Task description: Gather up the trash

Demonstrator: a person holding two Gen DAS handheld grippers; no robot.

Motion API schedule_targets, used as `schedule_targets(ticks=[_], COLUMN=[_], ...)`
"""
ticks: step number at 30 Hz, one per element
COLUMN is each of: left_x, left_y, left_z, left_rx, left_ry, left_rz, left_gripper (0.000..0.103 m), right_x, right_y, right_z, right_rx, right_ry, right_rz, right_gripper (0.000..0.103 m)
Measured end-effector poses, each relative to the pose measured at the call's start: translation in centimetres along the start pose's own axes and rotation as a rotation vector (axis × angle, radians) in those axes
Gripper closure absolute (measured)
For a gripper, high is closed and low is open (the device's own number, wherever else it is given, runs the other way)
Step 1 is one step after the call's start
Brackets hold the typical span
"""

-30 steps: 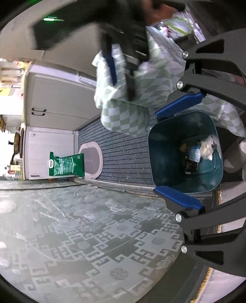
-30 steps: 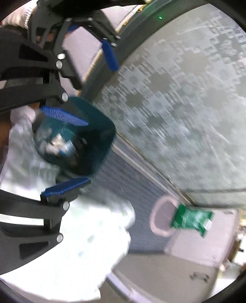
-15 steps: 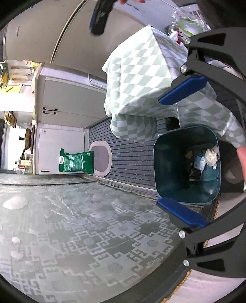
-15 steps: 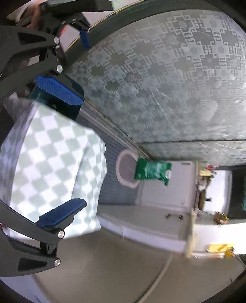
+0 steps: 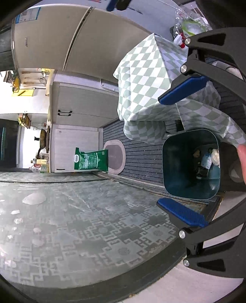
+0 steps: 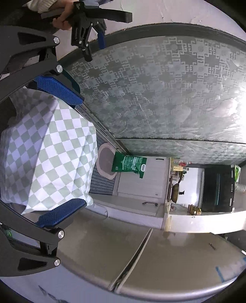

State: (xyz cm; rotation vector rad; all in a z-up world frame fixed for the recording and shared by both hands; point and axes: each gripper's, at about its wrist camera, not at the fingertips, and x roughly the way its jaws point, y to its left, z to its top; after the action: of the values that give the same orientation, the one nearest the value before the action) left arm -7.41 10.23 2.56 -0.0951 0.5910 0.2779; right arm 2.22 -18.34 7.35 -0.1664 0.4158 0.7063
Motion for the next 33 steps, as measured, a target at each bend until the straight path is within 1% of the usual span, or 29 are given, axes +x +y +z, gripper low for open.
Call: schedule_targets(ticks=[3,5,8,14,27,33], left_x=[0.2,0.4,0.4,0.1,-0.5,-0.6], left_y=[-0.2,-0.3,-0.3,-0.4,-0.1,-0.2], left_z=[-0.1,-0.2,-0.2,-0.2,-0.1,-0.1], left_rx=[-0.007,-0.002,-0.004,-0.003,-0.019,-0.021], left_ry=[0.008,0.012,0.012,-0.001,-0.025,-0.019], left_rz=[-0.016,-0.011,-0.004,-0.017,-0.024,-0.030], left_gripper=[0.003,0.003,0.003,0.003,0.003,0.003], right_x=[-0.1,0.0,0.1,0.4,0.6,0.6], right_y=[-0.4,-0.3,-0.1,0.2,0.7,0.8], right_z=[-0.5,-0.7,-0.7,-0.6,-0.7,-0.7], right_rx=[0.017,0.012,0.016,0.035,0.021,0.020], right_ry=[0.015,0.022,0.024,0.030,0.038,0.039], right_rz=[-0.002,0.000,0.019,0.072,0.069,0.068], right_gripper=[0.003,0.003,0.003,0.003,0.003,0.003])
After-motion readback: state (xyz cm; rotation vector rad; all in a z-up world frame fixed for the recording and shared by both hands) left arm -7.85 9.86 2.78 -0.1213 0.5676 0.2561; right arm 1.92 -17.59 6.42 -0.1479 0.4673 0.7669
